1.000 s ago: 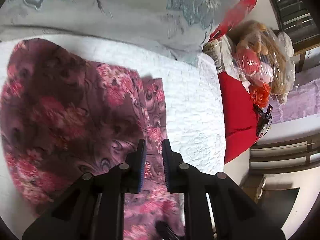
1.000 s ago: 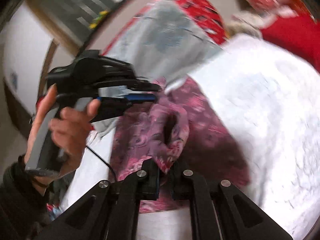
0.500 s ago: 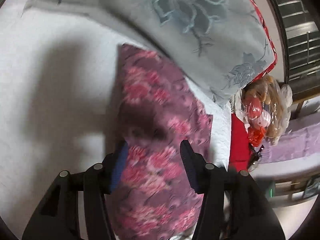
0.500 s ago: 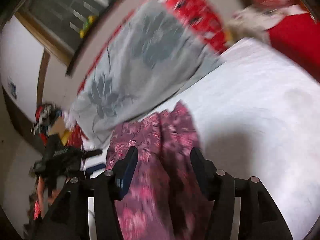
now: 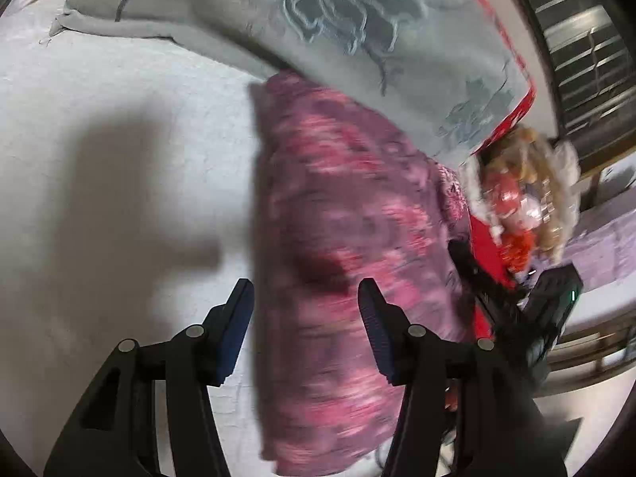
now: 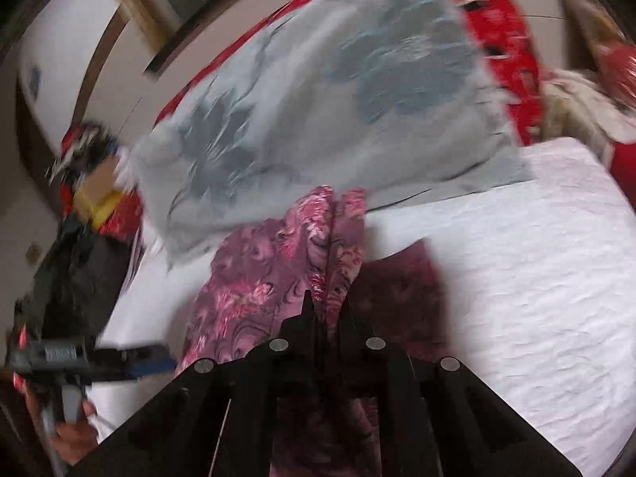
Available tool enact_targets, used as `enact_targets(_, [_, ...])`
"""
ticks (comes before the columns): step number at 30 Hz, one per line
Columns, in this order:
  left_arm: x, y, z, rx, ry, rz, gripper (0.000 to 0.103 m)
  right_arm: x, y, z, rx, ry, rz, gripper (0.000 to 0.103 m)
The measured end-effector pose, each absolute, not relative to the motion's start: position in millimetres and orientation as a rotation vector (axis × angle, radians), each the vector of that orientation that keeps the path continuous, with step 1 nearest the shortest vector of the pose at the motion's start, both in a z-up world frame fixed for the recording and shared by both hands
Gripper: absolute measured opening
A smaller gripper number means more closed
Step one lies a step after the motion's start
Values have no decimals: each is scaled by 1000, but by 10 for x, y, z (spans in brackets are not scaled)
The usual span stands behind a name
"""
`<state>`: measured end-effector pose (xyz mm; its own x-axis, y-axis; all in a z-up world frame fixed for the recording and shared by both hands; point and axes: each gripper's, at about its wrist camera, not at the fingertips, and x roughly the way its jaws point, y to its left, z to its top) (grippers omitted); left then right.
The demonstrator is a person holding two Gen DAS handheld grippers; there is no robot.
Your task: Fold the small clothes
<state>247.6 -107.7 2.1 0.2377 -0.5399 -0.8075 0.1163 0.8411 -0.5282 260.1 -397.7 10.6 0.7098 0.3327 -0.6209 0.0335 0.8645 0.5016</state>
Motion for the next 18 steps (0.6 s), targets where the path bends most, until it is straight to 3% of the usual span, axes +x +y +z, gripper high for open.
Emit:
enact_targets(4, [2431,-1235,-190,-331,1350,-459,57,2723,-4275,-452,589,968,57,11])
enact_targets(7, [2337,-1178,-76,-321,1323,-476,56,2564,-4388,-334,669,929,98,21])
enact_targets(10, [2110,-1128,-66,-338,1327,-528,60,2331,-4492,-234,722,907,162,51])
enact_targets(12, [1982,-1197,-168,-314,1354,-540,64,2114,-4490,-241,713,916,176,57])
enact_targets(13, [1923,-1243,-227,-294,1376,-539,64,2039,-4482,-278,710,937,182,56])
enact_targets(15, [1759,-1329,-342,-227,1389,-521,64,1936,-4387,-358,656,1011,204,20])
enact_targets(16, [1700,-1360,-322,-183,1356,-514,64,1870,-4360,-263,623,978,221,14])
enact_targets(18, [1641,-1421,-299,-123,1333,-506,64,1708,-4337,-110,630,880,240,14])
